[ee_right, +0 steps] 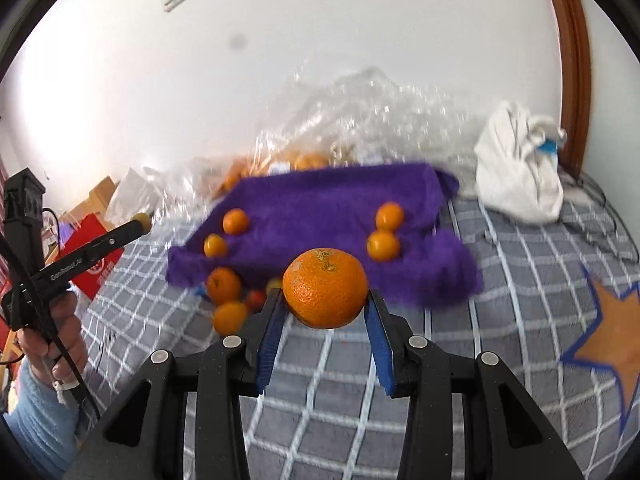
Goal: Organize fruits
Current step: 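Carry the held orange and yellow-green fruit over the purple towel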
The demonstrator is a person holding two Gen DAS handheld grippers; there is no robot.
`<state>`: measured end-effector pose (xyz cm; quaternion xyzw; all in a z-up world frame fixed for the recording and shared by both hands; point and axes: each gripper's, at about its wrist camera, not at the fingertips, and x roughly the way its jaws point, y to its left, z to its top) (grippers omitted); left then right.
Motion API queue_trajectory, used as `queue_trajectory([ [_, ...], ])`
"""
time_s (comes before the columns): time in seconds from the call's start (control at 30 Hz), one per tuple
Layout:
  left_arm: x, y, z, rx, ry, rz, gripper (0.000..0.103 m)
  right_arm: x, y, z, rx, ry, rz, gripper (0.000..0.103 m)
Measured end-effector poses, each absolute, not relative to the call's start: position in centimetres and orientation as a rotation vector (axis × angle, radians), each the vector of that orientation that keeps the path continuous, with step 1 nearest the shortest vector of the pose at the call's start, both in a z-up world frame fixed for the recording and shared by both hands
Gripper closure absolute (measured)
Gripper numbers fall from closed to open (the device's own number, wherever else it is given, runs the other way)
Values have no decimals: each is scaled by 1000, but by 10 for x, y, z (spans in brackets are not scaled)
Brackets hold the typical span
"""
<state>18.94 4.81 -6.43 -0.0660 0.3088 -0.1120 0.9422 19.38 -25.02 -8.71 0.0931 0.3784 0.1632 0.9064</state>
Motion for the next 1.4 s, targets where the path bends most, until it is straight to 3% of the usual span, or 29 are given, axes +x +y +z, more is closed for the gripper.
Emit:
queue_trajectory([
  [0.5, 242, 33, -19, -138, 615, -204, 81, 255, -246, -60, 176, 715, 301, 62],
  [1.0, 276, 29, -102, -189, 698, -178, 81, 288, -240, -101, 207, 757, 318, 62],
  [1.4, 290, 54, -115, -190, 711, -120, 82, 295, -248, -129, 207, 810, 304, 62],
])
